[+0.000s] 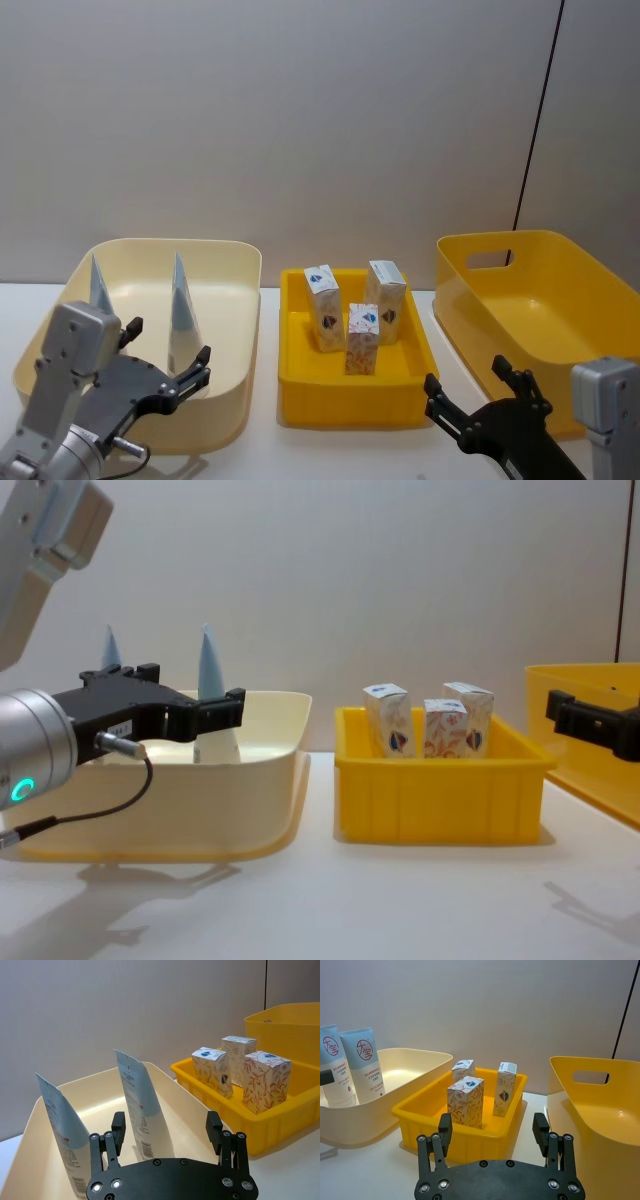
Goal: Bimanual collaborative sorting of washing and personal care products
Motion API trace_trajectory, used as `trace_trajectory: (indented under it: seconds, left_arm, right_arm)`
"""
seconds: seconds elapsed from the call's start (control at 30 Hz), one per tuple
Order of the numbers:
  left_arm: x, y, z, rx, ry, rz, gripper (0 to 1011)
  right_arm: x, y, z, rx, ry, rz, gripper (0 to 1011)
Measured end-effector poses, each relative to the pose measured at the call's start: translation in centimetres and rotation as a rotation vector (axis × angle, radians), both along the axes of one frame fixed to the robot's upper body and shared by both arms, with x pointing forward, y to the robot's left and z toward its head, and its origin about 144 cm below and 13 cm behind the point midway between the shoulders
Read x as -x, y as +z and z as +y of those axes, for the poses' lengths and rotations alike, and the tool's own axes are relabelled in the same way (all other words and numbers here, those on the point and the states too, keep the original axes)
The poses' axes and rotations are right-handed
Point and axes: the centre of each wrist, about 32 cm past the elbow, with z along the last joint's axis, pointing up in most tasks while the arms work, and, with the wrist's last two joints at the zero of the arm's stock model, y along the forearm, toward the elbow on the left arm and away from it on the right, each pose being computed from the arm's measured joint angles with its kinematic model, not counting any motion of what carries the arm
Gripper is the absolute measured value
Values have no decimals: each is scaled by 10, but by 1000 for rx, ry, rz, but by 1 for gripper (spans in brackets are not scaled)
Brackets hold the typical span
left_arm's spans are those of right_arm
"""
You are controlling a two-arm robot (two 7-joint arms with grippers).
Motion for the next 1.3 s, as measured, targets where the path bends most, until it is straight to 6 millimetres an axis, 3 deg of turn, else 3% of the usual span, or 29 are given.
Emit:
trace_trajectory:
  seconds: [0.67,1.3]
  left_arm:
    - [-26,5,13,57,-144,92,1004]
    - [-54,7,9,45,-100,118,1003]
  right_arm:
    - [0,0,0,0,0,0,1001]
    - [0,0,0,0,0,0,1001]
